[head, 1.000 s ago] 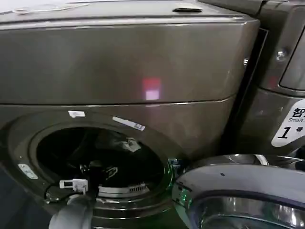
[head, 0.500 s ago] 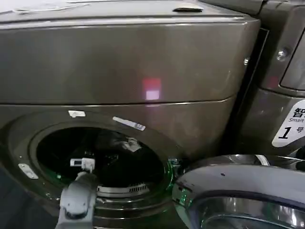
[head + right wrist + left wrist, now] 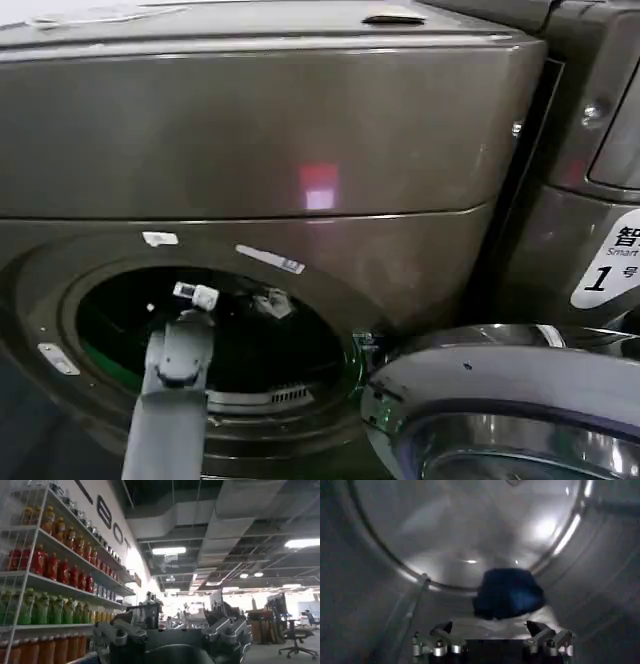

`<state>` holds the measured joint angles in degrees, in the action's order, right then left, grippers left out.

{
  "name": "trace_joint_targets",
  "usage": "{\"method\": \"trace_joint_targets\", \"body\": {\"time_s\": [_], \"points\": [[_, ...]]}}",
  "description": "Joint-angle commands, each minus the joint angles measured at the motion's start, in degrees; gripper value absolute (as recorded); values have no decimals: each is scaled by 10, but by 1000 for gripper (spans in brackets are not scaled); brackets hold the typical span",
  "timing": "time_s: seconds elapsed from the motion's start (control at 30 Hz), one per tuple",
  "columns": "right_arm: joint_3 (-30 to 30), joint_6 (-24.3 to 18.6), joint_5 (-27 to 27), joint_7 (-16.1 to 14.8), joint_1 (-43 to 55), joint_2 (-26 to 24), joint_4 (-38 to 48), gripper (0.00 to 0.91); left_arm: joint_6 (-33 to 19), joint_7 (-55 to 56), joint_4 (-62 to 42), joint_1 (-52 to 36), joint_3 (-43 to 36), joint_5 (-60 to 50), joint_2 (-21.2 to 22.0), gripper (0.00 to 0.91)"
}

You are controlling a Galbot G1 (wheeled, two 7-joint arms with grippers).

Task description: Grasp the clothes from the dryer.

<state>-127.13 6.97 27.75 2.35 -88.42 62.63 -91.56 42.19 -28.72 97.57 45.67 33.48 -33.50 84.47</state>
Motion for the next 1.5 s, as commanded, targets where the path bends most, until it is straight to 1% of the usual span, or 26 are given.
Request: {"method": "trace_joint_targets", "body": {"time_s": [0.03, 0.07, 0.17, 0.23, 0.33, 0.37, 0.4, 0.43, 0.5, 0.57, 0.67, 0.77, 0.9, 1.13, 1.33, 1.5], "points": [[1, 0, 0, 0, 0, -1, 0, 907, -244, -278, -77, -69, 2, -312, -19, 907], [1, 0, 0, 1, 0, -1, -1, 907, -260, -302, -78, -70, 2, -343, -21, 907], [4, 0, -1, 1, 0, 0, -2, 907, -339, -353, -76, -68, 0, -406, -25, 907], [6, 0, -1, 1, 1, 0, -4, 907, -383, -378, -73, -66, -4, -430, -30, 907], [9, 0, -1, 2, 3, 0, -6, 907, -422, -420, -73, -68, -6, -456, -31, 907], [10, 1, -1, 2, 3, 0, -6, 907, -421, -452, -75, -70, -7, -451, -31, 907], [10, 1, -1, 2, 3, 0, -7, 907, -409, -484, -78, -73, -7, -426, -32, 907], [10, 1, -1, 2, 3, 0, -6, 907, -424, -484, -78, -73, -9, -422, -34, 907], [10, 1, -1, 2, 2, 0, -6, 907, -475, -485, -79, -75, -8, -432, -35, 907], [11, 0, -2, 2, 2, 1, -6, 907, -507, -485, -83, -78, -10, -431, -36, 907], [13, 0, -2, 2, 3, 2, -7, 907, -550, -485, -88, -82, -15, -439, -40, 907], [15, 0, -3, 2, 4, 3, -7, 907, -577, -485, -93, -84, -29, -450, -49, 907], [16, -1, -4, 2, 4, 2, -6, 907, -591, -485, -101, -86, -60, -476, -69, 907], [22, 0, -4, 2, 8, 3, -9, 907, -600, -485, -118, -103, -113, -470, -95, 907], [24, 0, -4, 2, 10, 4, -7, 907, -601, -485, -135, -113, -137, -466, -109, 907], [27, 4, -6, 4, 12, 4, -6, 907, -596, -485, -143, -116, -147, -438, -121, 907]]}}
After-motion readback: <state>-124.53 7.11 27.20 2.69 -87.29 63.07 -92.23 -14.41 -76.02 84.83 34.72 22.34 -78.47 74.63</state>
